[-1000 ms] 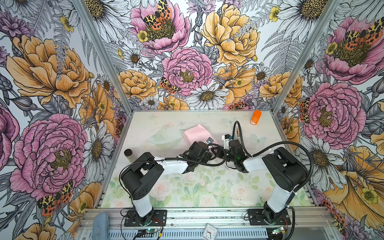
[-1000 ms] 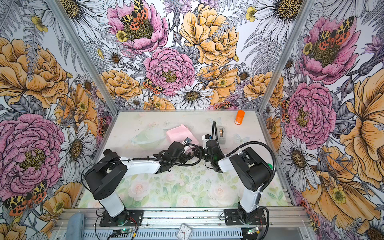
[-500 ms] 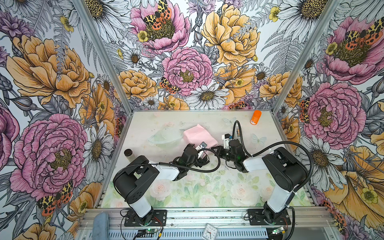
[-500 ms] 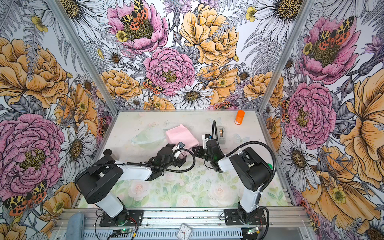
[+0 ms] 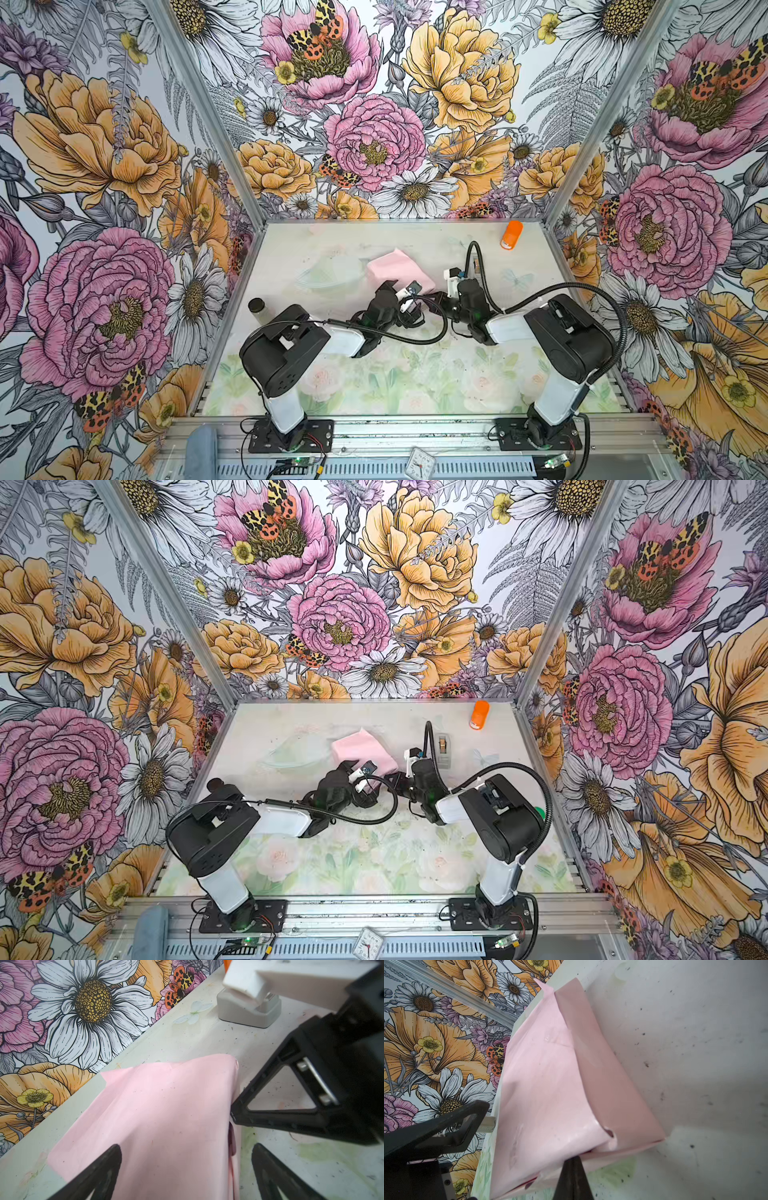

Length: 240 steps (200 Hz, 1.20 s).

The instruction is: Wrap the gift box in paper

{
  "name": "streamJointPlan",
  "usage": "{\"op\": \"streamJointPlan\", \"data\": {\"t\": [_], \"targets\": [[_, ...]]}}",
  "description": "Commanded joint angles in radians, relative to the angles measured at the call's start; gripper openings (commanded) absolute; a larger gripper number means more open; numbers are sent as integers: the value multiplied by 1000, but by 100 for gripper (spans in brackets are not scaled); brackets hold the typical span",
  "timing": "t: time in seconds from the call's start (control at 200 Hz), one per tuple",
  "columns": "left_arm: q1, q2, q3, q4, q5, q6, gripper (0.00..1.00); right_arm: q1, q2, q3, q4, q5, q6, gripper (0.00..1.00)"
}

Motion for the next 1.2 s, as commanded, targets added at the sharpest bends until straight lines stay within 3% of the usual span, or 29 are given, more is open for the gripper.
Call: {"op": "streamJointPlan", "data": {"t": [0.0,0.655,0.901,1.031,1.196], "targets": [[8,30,23,-6,-28,9,97,5,-11,15,13,22,-2,1],[21,105,-19,20,-85,-59,81,-1,-31,9,5,23,-8,0],[27,105,-36,34,-67,-87,80,-36,-144,-42,-36,9,-44,8],[27,96,-42,33,-62,-97,80,-117,-263,-39,-221,-45,-138,14],[31,95,-43,25,-49,-111,79,-247,-349,111,-639,-86,-395,18]]}}
